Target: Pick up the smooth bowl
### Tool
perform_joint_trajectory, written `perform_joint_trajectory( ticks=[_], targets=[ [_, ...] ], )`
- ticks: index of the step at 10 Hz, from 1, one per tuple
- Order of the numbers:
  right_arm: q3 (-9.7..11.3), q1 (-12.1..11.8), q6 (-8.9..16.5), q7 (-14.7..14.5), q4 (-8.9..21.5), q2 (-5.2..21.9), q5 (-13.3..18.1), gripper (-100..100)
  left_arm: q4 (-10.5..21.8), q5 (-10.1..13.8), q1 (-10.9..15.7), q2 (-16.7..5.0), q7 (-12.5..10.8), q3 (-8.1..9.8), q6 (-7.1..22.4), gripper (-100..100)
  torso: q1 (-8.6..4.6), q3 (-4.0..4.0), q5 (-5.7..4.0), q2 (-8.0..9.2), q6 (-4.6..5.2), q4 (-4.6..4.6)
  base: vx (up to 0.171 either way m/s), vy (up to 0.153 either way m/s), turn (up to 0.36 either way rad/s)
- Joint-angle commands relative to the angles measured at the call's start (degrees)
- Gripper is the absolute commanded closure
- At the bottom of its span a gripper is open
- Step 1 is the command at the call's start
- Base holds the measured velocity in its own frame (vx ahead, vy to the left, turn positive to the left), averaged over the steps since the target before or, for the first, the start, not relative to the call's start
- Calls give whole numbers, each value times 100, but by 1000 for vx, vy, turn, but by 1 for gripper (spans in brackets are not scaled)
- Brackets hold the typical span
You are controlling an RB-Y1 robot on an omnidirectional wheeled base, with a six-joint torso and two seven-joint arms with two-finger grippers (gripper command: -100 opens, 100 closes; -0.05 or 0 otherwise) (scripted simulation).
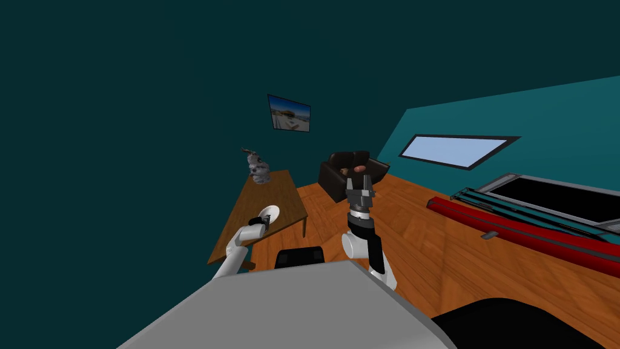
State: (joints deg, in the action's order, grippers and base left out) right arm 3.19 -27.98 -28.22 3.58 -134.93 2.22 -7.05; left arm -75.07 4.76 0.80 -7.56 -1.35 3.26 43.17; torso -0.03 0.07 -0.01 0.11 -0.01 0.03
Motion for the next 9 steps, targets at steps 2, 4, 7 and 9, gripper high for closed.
perform_joint_trajectory(
  ticks=[2, 4, 7, 9],
  targets=[
    [0, 0, 0, 0, 0, 0, 0, 0, 434, 58, 255, -76, -11, 79, -179, -100, 1, -1, 0, -2, 0, 0, -23, -5, -43],
    [0, 0, 0, 0, 0, 0, 0, 0, 751, 82, 436, -118, -25, 135, -312, -100, 1, 0, 0, -1, -1, 0, -30, -3, -43],
    [0, 0, 0, 0, 0, 0, 0, 0, 951, 95, 552, -144, -36, 171, -389, -100, 0, -1, 0, -1, -1, 0, -21, -6, -28],
    [0, -1, 0, 0, 0, 0, 0, 0, 966, 96, 560, -146, -37, 174, -401, 100, 2, -4, 0, -8, -2, -2, -3, -1, 0]
  ],
)
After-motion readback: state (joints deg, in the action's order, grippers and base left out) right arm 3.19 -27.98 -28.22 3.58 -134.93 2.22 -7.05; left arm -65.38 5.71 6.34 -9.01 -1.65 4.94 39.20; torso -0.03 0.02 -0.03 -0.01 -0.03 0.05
